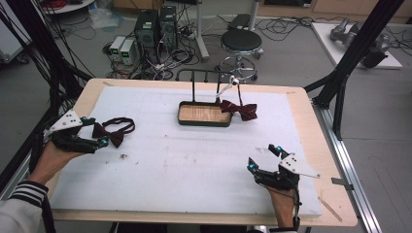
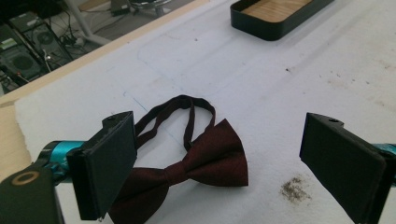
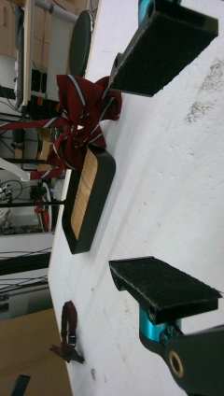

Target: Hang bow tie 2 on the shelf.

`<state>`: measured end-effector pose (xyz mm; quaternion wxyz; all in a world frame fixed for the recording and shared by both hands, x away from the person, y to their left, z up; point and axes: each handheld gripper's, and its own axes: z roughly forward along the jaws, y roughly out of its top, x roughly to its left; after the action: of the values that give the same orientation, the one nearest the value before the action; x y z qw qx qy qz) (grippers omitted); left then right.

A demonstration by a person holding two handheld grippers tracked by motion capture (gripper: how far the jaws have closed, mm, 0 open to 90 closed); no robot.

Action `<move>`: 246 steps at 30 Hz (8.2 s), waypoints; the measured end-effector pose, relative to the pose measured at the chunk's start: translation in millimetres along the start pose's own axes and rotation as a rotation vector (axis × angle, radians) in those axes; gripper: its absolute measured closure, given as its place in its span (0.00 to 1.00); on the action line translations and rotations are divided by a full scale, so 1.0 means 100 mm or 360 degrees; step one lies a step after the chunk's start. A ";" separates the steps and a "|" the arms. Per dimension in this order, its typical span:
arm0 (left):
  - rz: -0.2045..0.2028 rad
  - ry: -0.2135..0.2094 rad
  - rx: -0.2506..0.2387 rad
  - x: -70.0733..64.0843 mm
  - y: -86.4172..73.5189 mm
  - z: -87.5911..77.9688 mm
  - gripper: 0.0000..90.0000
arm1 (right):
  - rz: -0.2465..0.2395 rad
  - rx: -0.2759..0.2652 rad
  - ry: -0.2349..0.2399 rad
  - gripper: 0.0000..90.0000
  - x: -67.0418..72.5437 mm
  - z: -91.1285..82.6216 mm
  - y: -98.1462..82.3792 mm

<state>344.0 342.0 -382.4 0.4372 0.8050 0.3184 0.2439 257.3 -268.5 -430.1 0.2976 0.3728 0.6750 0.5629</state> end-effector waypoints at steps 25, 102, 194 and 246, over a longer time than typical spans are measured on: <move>0.0219 -0.0157 0.0248 0.22 0.11 0.27 0.14 | 0.0010 0.0030 0.0035 0.13 -0.01 0.03 -0.18; 0.0082 -0.0289 0.0509 0.35 -0.04 0.52 0.83 | 0.0055 0.0017 0.0019 0.13 -0.02 0.02 -0.20; -0.0066 -0.0381 -0.0438 -0.80 1.61 1.21 0.83 | 0.0040 0.0004 -0.0014 0.13 -0.01 0.01 -0.20; -0.0267 -0.0116 -0.0602 -0.85 1.99 1.61 0.83 | 0.0059 0.0005 -0.0015 0.13 -0.01 0.01 -0.20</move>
<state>453.9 109.7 -301.0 0.6106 0.6875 0.3167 0.2328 255.2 -270.8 -450.2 0.2896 0.3884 0.6673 0.5656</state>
